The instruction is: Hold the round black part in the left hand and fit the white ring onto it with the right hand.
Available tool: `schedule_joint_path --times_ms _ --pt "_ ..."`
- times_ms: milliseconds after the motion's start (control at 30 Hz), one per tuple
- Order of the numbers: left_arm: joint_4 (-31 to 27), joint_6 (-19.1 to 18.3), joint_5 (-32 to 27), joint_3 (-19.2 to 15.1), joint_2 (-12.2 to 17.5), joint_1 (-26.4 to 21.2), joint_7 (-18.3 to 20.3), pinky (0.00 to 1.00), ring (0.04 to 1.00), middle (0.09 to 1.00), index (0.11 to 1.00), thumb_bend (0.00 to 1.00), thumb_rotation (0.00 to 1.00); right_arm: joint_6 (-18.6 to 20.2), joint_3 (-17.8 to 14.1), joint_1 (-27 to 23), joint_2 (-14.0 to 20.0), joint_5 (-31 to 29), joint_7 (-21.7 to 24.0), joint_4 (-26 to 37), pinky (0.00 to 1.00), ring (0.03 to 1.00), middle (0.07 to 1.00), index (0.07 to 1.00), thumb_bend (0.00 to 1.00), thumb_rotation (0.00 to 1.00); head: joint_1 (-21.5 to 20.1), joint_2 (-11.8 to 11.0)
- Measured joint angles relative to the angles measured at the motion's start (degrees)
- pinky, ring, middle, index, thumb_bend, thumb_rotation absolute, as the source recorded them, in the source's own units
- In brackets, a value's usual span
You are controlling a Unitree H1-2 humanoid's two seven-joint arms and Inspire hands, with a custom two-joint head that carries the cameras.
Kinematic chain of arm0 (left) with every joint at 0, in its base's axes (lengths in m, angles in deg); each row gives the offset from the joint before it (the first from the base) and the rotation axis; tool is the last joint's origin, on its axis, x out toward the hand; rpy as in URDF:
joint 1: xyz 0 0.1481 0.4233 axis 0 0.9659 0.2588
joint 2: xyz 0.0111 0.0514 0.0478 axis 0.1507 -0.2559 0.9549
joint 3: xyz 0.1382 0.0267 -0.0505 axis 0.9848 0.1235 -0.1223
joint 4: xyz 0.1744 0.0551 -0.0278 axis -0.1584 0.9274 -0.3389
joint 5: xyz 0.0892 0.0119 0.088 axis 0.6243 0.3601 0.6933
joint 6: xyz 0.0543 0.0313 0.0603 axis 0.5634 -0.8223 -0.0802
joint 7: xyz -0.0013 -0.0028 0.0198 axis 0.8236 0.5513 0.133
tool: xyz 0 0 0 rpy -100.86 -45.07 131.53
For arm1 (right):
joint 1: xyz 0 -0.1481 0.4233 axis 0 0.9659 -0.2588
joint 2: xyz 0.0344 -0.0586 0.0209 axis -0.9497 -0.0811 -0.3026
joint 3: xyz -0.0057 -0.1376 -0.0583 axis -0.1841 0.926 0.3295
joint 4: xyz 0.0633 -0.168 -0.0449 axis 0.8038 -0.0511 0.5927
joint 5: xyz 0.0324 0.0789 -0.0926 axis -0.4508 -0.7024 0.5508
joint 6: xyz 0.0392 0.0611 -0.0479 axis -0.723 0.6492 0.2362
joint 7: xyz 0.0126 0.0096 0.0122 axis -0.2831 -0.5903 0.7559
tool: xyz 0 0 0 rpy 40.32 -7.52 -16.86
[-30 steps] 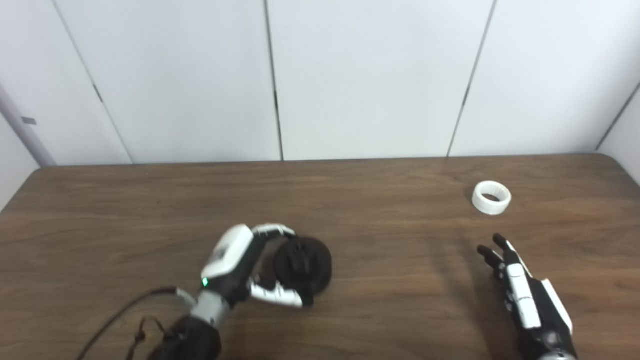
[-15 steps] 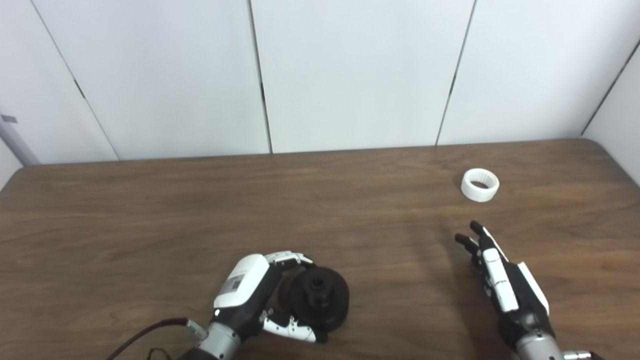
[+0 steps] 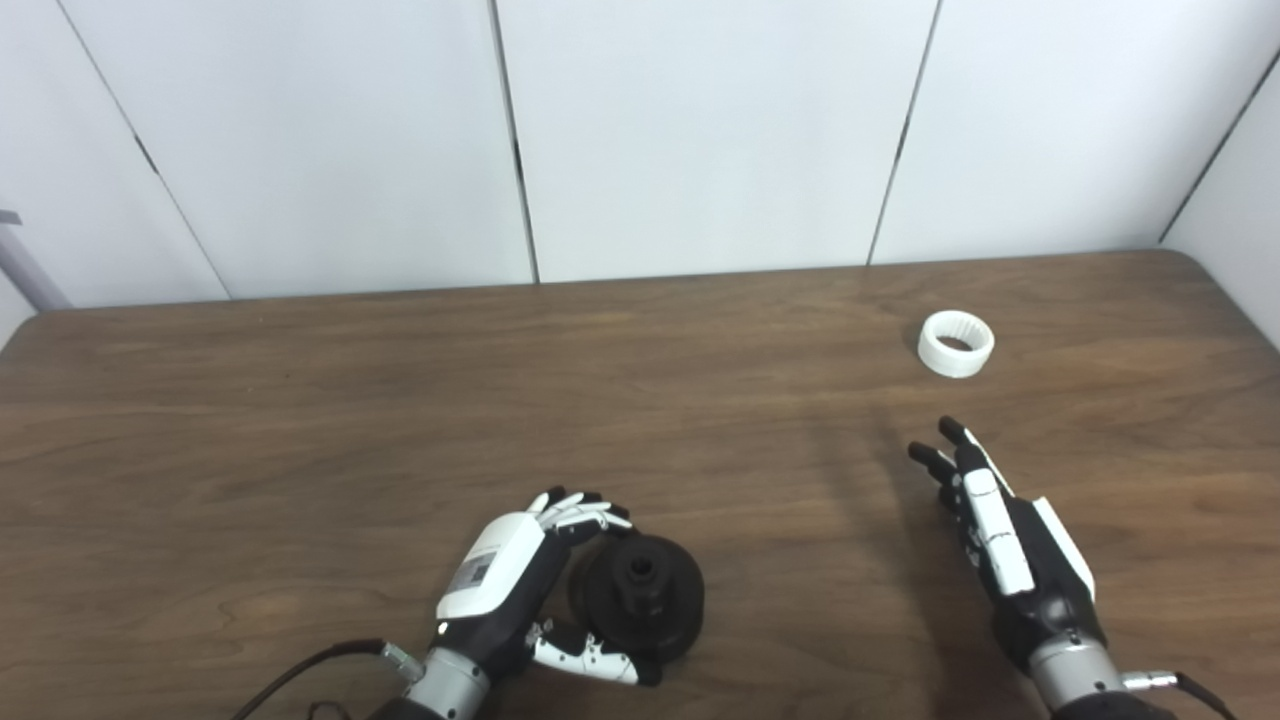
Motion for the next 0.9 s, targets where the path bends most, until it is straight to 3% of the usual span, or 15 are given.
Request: schedule_joint_path --times_ms 433,567,900 --pt "1.4 1.6 2.5 0.1 -0.6 0.0 -1.7 0.97 0.882 0.799 0.485 0.52 0.05 1.1 -1.7 -0.2 0.0 -1.9 -0.1 4.1 1.00 0.997 0.945 0.980 0.60 1.00 -3.4 0.1" --pt "1.4 1.6 2.4 0.0 -0.6 0.0 -1.4 0.97 0.888 0.798 0.485 0.52 0.05 1.2 -2.3 -0.4 0.0 -3.2 -0.2 4.6 1.00 1.000 0.988 0.981 0.62 1.00 -7.3 -0.5" --pt "1.3 2.3 1.9 -1.1 0.1 -0.1 -0.1 0.94 0.884 0.793 0.485 0.52 0.05 1.4 -3.4 -3.0 0.7 -2.9 -1.2 4.7 1.00 1.000 0.997 0.983 0.63 0.98 -11.8 -1.5"
